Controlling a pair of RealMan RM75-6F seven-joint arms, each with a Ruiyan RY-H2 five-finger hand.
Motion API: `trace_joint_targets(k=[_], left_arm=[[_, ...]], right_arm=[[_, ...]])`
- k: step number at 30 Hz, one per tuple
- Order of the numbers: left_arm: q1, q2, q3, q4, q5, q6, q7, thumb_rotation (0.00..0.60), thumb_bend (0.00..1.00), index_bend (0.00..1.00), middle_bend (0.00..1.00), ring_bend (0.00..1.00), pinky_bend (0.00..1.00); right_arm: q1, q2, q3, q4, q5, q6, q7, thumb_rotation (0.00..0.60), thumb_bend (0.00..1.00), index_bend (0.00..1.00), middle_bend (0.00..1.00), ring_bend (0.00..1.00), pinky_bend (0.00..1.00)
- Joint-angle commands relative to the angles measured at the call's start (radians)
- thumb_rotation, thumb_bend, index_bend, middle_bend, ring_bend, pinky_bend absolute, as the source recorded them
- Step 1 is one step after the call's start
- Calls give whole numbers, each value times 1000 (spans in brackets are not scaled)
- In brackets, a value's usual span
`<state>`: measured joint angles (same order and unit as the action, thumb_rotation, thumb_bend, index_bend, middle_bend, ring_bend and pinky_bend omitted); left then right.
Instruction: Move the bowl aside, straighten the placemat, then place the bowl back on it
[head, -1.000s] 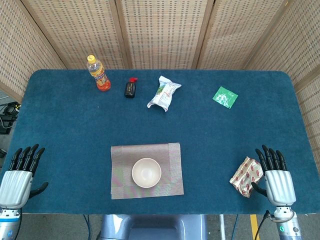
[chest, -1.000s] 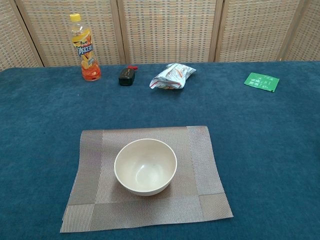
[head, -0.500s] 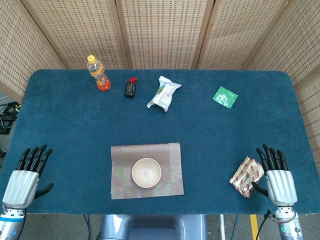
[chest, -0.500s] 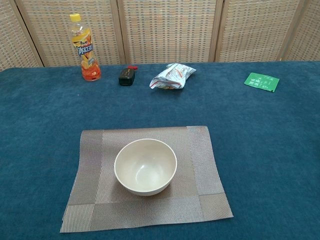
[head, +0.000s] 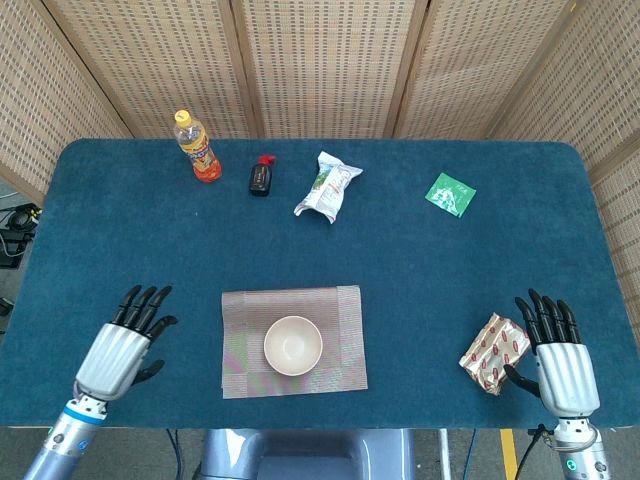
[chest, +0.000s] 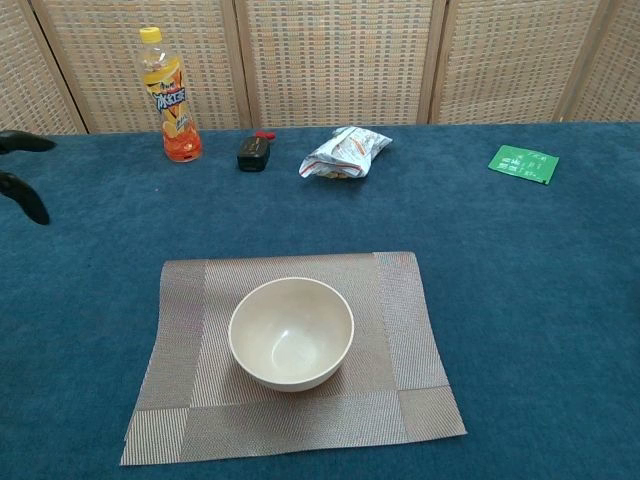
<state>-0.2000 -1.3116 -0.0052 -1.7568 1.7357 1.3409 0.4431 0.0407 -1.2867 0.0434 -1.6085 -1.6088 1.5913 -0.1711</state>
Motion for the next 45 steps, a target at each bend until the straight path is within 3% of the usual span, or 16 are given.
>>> trace_joint_targets(k=[1,12,34,41,45], left_arm=[[-54,-67,-17,-14,-9,-78,64,600,91,379,0,0,0],[-146,-248,-42,24,-115,-245,209,600,138,432,0,0,0],[-229,-443,-52,132,-213,-317,358,600,147,481,0,0,0],[-249,-494,-58,189,-240,-317,377,600,229,516,0,0,0],[-257,-517,-55,217,-240,-306,368,600,340,556,0,0,0]], right_arm=[[-1,4,1,-3,-1,3,6,600,102,0,0,0,0],[-6,29,10,-16,13,8,50,600,102,0,0,0,0],[-5,38,12,-20,26,-7,64,600,102,0,0,0,0],[-6,42,15,-25,32,-7,71,600,102,0,0,0,0],[-6,45,15,-26,31,-6,76,600,102,0,0,0,0]])
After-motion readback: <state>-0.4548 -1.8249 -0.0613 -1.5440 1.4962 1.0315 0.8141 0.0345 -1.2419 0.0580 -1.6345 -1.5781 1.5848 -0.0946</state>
